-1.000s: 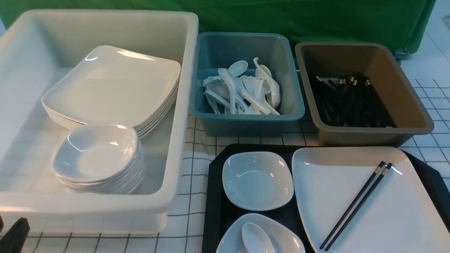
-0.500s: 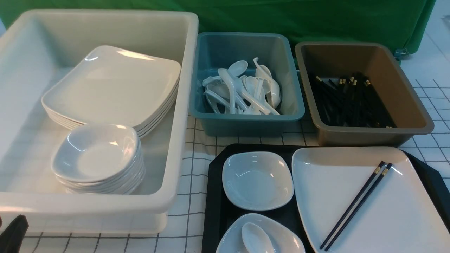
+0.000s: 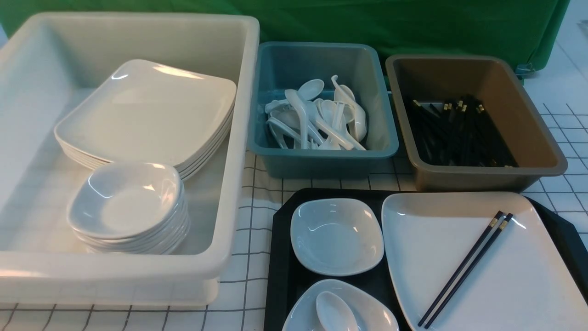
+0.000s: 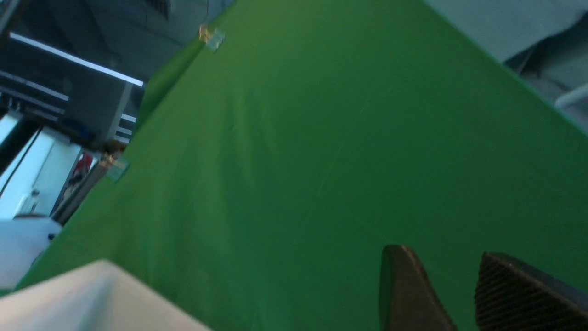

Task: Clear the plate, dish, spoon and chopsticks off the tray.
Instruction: Use the right arm to grab a pair of chopsticks from the plate

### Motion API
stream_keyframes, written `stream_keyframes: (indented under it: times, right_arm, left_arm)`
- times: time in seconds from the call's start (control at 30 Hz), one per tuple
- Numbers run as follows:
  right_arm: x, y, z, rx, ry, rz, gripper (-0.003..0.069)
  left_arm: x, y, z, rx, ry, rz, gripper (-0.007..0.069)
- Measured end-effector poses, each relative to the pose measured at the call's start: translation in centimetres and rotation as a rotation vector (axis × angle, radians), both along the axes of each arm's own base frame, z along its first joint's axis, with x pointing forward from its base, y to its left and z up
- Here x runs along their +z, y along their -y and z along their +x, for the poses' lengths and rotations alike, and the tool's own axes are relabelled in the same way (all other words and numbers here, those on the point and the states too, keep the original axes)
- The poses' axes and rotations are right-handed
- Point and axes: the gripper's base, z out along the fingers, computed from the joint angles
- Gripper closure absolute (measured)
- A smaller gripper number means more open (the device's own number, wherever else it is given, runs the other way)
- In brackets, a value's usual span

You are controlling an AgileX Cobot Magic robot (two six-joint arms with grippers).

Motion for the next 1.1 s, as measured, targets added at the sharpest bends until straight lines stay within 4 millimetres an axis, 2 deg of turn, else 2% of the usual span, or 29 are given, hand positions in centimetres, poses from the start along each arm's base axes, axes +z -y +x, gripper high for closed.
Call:
stream_keyframes:
  times: [0.1,0.13,0.17,0.2,0.27,0.37,0.4,0.43,0.47,0.6,0.63,0.67,0.7,0.77,0.83,0.9,0.93,0.97,1.03,1.1]
  right_arm:
    - [0.4,0.0,0.1,-0.007,0.048,0.028,0.0417]
    - [1.0,0.1,0.1,-0.022,0.120,0.148,0.0417]
    - [1.1,0.1,0.1,-0.025,0.130,0.183,0.0417]
    - [2.0,0.4,0.0,-0.047,0.227,0.400,0.0417]
    - [2.9,0.8,-0.1,-0.058,0.336,0.692,0.0417]
    - [3.7,1.2,-0.4,-0.049,0.439,0.897,0.0417]
    - [3.9,1.3,-0.4,-0.049,0.462,0.906,0.0417]
    - [3.9,1.3,-0.4,-0.050,0.466,0.906,0.0417]
    - [4.0,1.4,-0.5,-0.056,0.483,0.860,0.0417]
    - [4.0,1.4,-0.5,-0.070,0.484,0.759,0.0417]
    - [4.1,1.4,-0.5,-0.071,0.491,0.754,0.0417]
    - [4.1,1.4,-0.5,-0.072,0.500,0.753,0.0417]
    - [4.1,1.5,-0.5,-0.073,0.505,0.752,0.0417]
    - [4.2,1.4,-0.6,-0.069,0.502,0.765,0.0432]
    - [4.9,0.7,-0.4,-0.037,0.359,0.801,0.0487]
    - [6.3,-0.2,-0.1,-0.005,0.158,0.784,0.0575]
    - [6.4,-0.3,0.0,-0.003,0.136,0.780,0.0584]
    - [7.3,-1.0,0.5,0.011,-0.038,0.739,0.0628]
    - [8.2,-1.8,1.8,0.027,-0.328,0.675,0.0641]
    - [9.0,-2.3,3.3,0.040,-0.548,0.632,0.0634]
  left_arm:
    - [0.6,-0.2,-0.5,0.015,0.082,-0.020,0.0426]
    - [1.1,-0.2,-0.7,0.009,0.123,-0.022,0.0468]
    - [1.3,-0.1,-0.8,0.005,0.129,-0.019,0.0474]
    - [2.6,0.2,-1.1,-0.012,0.145,0.017,0.0538]
    - [5.6,0.7,-2.1,-0.039,0.167,0.092,0.0602]
    - [9.0,1.3,-2.6,-0.056,0.094,0.183,0.0627]
    - [10.5,1.4,-2.9,-0.057,0.075,0.209,0.0630]
    - [10.6,1.5,-2.6,-0.060,0.044,0.216,0.0631]
    - [12.6,1.6,-2.2,-0.056,-0.024,0.259,0.0633]
    - [15.5,1.9,0.0,-0.091,-0.281,0.297,0.0636]
    - [15.7,2.0,1.6,-0.116,-0.435,0.309,0.0636]
    - [16.0,2.0,2.4,-0.127,-0.519,0.327,0.0636]
    - [15.8,2.1,2.9,-0.137,-0.575,0.331,0.0636]
    - [15.0,2.4,5.5,-0.201,-0.854,0.380,0.0636]
    - [13.9,2.7,7.8,-0.268,-1.046,0.445,0.0636]
    - [12.8,3.1,9.7,-0.338,-1.184,0.513,0.0636]
    - [12.8,3.1,9.6,-0.344,-1.186,0.520,0.0636]
    - [12.2,3.5,11.0,-0.406,-1.263,0.536,0.0634]
    - [11.5,4.1,12.7,-0.503,-1.332,0.503,0.0634]
    - [11.1,4.7,13.8,-0.583,-1.357,0.498,0.0633]
